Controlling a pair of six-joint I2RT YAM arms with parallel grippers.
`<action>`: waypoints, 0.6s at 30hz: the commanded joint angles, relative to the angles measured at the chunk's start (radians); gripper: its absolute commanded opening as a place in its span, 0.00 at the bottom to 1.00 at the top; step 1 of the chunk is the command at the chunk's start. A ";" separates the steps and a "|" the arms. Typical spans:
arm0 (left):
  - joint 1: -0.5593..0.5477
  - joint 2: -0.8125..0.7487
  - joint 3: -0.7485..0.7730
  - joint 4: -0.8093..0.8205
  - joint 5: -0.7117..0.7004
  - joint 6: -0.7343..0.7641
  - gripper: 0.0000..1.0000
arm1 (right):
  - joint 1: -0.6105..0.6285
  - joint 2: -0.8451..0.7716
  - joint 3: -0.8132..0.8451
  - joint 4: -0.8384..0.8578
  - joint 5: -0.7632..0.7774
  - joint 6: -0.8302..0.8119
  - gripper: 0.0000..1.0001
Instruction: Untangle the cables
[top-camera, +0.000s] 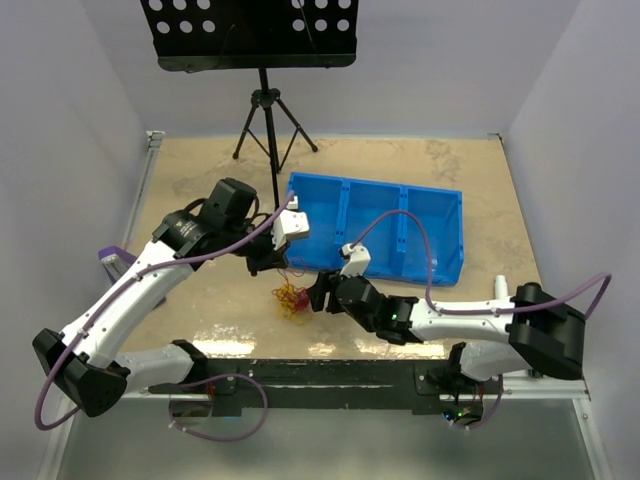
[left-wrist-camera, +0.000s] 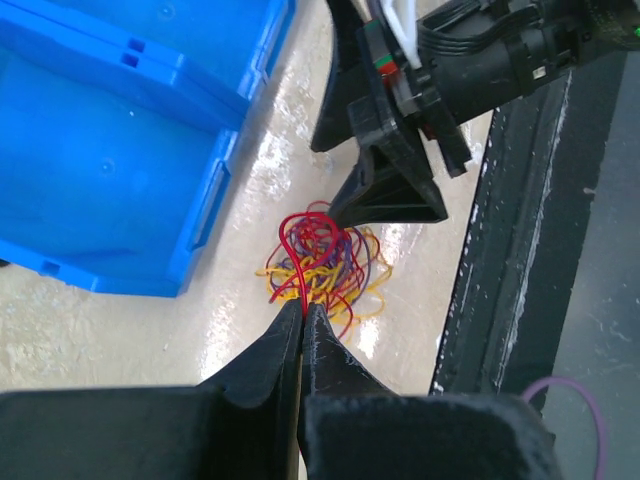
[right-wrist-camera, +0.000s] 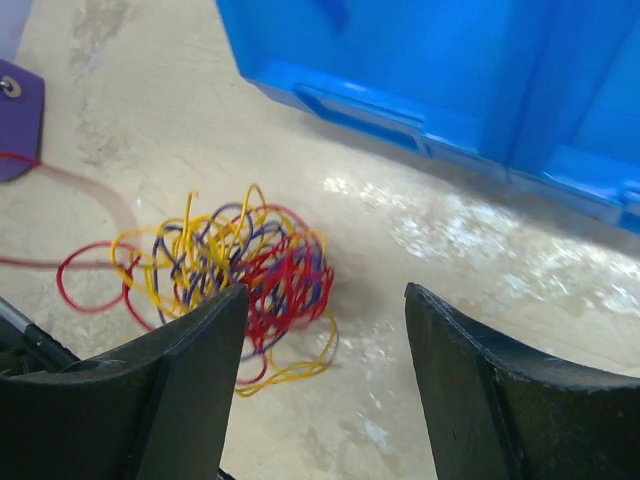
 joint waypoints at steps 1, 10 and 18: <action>0.000 -0.019 0.073 -0.063 0.030 0.011 0.00 | 0.011 0.056 0.094 0.103 0.012 -0.058 0.68; -0.002 -0.063 0.100 -0.074 0.006 0.036 0.00 | 0.079 0.188 0.119 0.182 -0.027 -0.019 0.64; -0.002 -0.105 0.074 -0.076 0.004 0.055 0.00 | 0.149 0.328 0.199 0.219 -0.010 -0.018 0.62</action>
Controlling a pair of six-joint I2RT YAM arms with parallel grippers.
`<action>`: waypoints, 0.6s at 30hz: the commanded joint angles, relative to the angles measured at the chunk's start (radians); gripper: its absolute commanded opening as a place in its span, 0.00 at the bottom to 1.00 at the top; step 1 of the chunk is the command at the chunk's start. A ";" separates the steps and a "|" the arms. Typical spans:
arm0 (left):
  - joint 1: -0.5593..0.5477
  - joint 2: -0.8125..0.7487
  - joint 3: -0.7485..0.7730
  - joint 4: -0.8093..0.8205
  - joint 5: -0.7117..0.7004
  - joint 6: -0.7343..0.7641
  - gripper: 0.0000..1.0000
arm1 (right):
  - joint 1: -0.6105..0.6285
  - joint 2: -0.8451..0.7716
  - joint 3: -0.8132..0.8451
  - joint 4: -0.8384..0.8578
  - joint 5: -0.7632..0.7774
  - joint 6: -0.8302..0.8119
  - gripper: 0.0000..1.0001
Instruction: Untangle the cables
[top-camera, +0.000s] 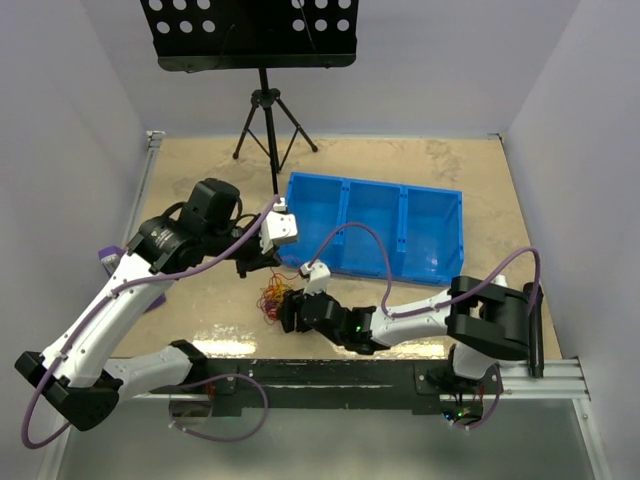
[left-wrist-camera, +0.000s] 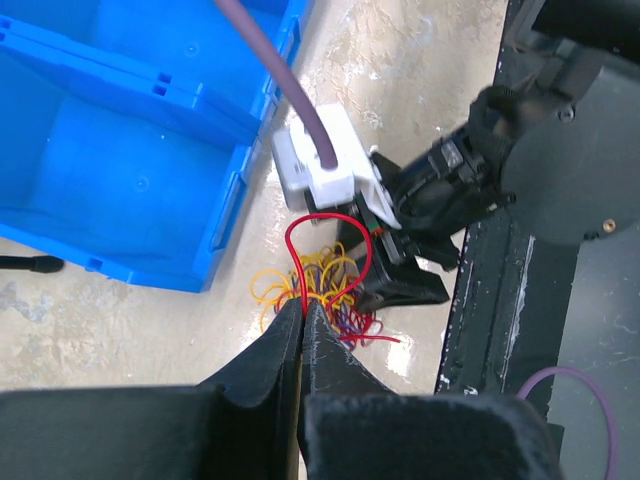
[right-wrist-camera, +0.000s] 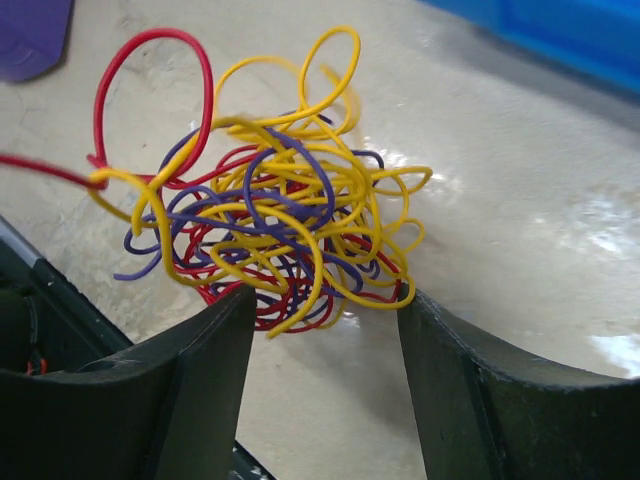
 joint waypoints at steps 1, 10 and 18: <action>-0.001 -0.032 0.010 -0.002 0.002 0.021 0.00 | 0.025 0.041 0.082 0.062 0.022 0.002 0.61; -0.001 -0.061 0.002 -0.020 0.027 0.036 0.00 | 0.029 0.076 0.128 0.023 0.108 0.028 0.26; -0.001 -0.077 0.016 -0.048 0.041 0.059 0.00 | 0.037 0.072 0.080 -0.003 0.157 0.069 0.00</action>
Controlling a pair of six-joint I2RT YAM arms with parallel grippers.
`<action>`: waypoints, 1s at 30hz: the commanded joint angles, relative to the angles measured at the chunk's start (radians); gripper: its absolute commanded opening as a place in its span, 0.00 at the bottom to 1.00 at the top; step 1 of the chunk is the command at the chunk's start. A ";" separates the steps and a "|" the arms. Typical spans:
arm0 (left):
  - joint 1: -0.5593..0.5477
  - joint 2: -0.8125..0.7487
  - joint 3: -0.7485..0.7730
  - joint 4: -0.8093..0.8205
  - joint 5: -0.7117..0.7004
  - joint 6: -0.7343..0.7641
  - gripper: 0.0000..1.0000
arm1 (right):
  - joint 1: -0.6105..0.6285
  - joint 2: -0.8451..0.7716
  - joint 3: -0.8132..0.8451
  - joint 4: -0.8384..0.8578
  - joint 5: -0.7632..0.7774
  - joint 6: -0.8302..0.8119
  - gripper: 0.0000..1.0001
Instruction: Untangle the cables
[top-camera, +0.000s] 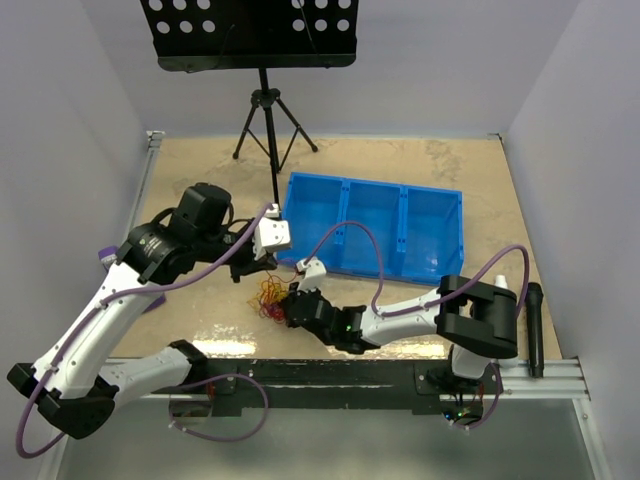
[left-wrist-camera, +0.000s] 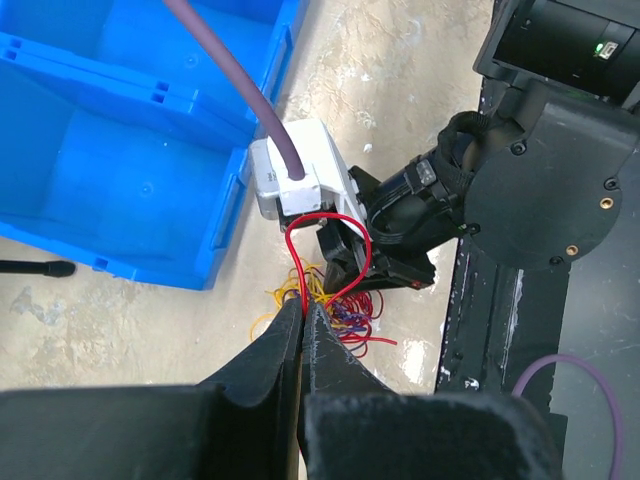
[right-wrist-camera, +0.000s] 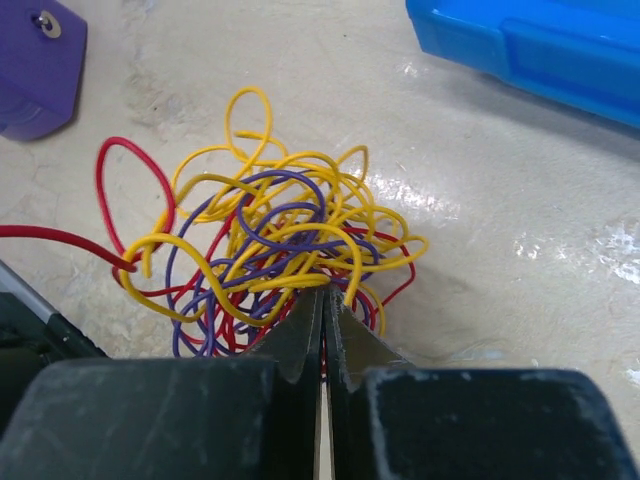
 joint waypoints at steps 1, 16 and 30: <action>-0.002 -0.021 0.019 -0.028 0.029 0.028 0.00 | 0.011 -0.012 -0.023 -0.015 0.070 0.045 0.00; -0.001 -0.028 -0.002 -0.049 0.026 0.053 0.00 | 0.034 0.050 -0.011 -0.017 0.168 0.010 0.43; -0.001 -0.031 -0.022 -0.066 0.038 0.114 0.00 | 0.045 0.108 0.018 0.270 0.134 -0.212 0.36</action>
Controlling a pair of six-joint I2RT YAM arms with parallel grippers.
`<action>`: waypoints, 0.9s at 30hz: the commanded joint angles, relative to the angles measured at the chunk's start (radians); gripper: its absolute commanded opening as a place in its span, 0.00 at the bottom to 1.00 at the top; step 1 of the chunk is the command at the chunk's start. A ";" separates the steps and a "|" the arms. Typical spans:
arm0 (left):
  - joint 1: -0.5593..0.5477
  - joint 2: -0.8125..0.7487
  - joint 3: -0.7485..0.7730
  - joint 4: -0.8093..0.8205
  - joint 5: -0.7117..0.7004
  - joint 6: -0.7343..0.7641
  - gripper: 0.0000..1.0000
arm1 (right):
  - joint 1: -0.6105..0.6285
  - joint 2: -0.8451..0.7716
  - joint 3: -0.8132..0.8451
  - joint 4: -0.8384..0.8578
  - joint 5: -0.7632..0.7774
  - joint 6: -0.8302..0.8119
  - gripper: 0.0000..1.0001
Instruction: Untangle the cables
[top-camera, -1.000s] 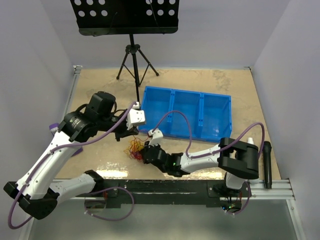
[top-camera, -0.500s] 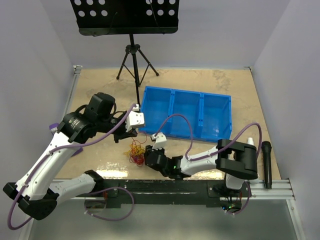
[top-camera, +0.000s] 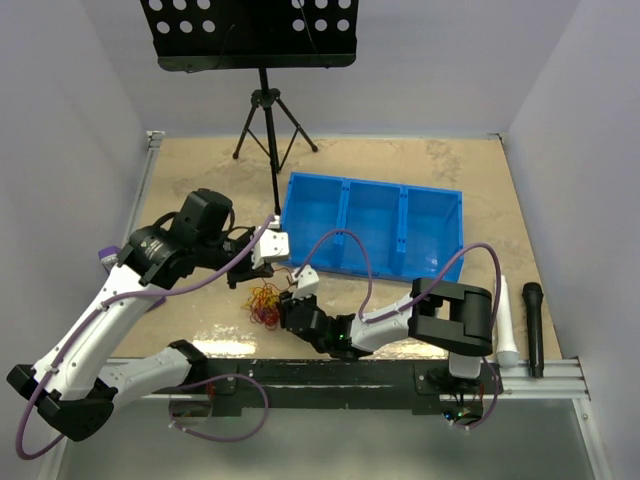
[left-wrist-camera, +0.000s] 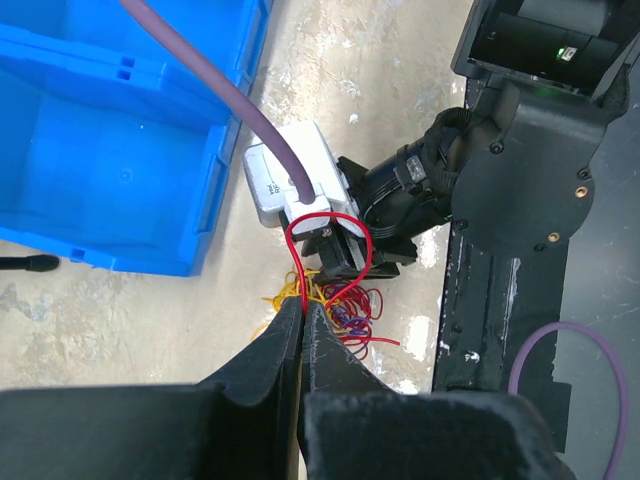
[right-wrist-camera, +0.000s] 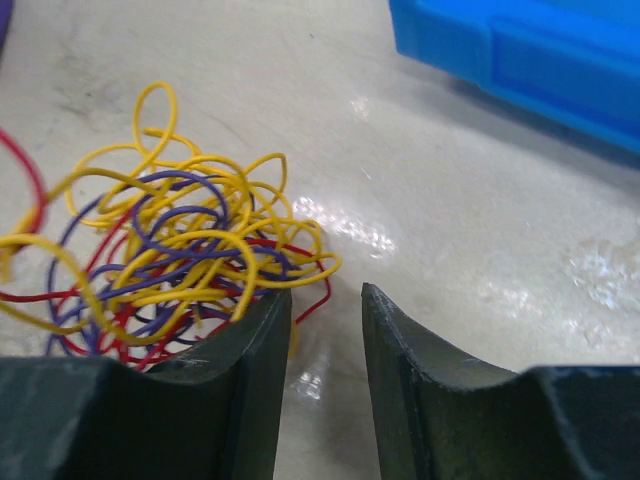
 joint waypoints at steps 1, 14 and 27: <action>0.000 -0.012 0.016 -0.019 0.030 0.048 0.00 | 0.012 -0.022 0.033 0.129 0.010 -0.075 0.34; 0.000 -0.043 0.108 -0.077 0.076 0.098 0.00 | 0.033 0.131 0.148 0.123 0.009 -0.112 0.60; 0.000 -0.066 0.108 -0.091 0.067 0.106 0.00 | 0.038 0.104 0.185 0.258 -0.054 -0.081 0.39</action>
